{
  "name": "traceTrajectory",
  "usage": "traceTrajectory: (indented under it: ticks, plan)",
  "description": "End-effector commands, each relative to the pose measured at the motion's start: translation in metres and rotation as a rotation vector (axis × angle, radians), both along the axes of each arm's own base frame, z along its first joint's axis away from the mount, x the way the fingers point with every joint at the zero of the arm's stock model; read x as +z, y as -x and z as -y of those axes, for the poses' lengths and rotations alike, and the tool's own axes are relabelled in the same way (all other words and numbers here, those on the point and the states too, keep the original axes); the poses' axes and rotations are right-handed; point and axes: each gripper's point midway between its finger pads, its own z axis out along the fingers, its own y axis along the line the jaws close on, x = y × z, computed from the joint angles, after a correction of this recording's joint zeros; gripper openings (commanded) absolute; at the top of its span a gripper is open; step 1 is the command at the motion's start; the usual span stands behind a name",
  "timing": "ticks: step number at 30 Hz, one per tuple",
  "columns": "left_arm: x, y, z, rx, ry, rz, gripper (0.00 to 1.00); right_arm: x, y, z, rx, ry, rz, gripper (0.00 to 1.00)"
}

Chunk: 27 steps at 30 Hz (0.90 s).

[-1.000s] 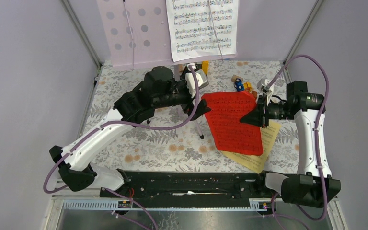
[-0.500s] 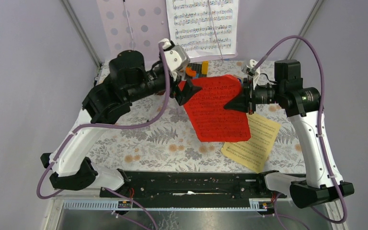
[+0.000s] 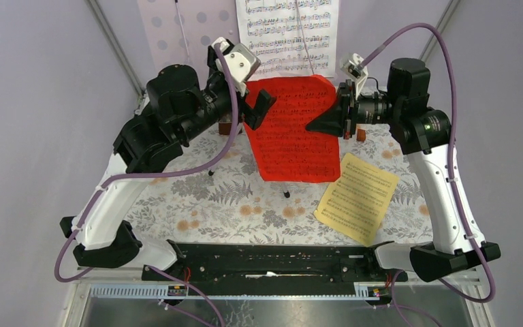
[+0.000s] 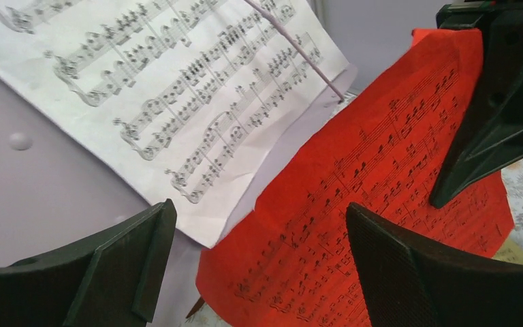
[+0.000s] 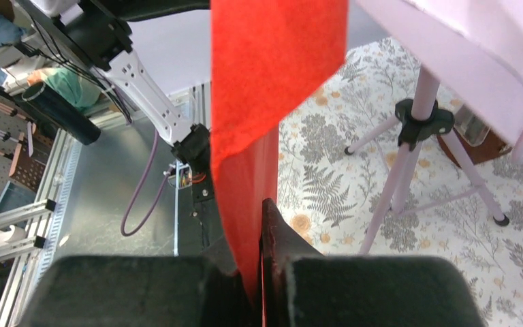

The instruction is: Set up the instrument practice props

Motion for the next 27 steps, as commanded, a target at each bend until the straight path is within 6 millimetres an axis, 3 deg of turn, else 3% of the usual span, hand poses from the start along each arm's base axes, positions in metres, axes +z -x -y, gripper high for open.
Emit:
traceTrajectory:
  ticks: [1, 5, 11, 15, 27]
  plan:
    - [0.061, 0.006, -0.035, 0.078, 0.153, 0.110, 0.99, 0.040, 0.003, -0.010, 0.040, -0.083, 0.035, 0.00]
    - [0.077, 0.010, -0.050, 0.102, 0.185, 0.138, 0.98, 0.057, -0.008, -0.015, 0.018, -0.108, 0.049, 0.00]
    - [0.084, 0.001, -0.077, 0.208, 0.220, 0.143, 0.99, 0.086, -0.026, -0.024, -0.008, -0.154, 0.081, 0.00]
    - [0.081, -0.013, -0.097, 0.300, 0.246, 0.132, 0.99, 0.111, -0.037, -0.034, -0.011, -0.195, 0.109, 0.00]
    - [0.061, -0.049, -0.150, 0.464, 0.280, 0.068, 0.99, 0.154, -0.065, -0.068, 0.050, -0.288, 0.151, 0.00]
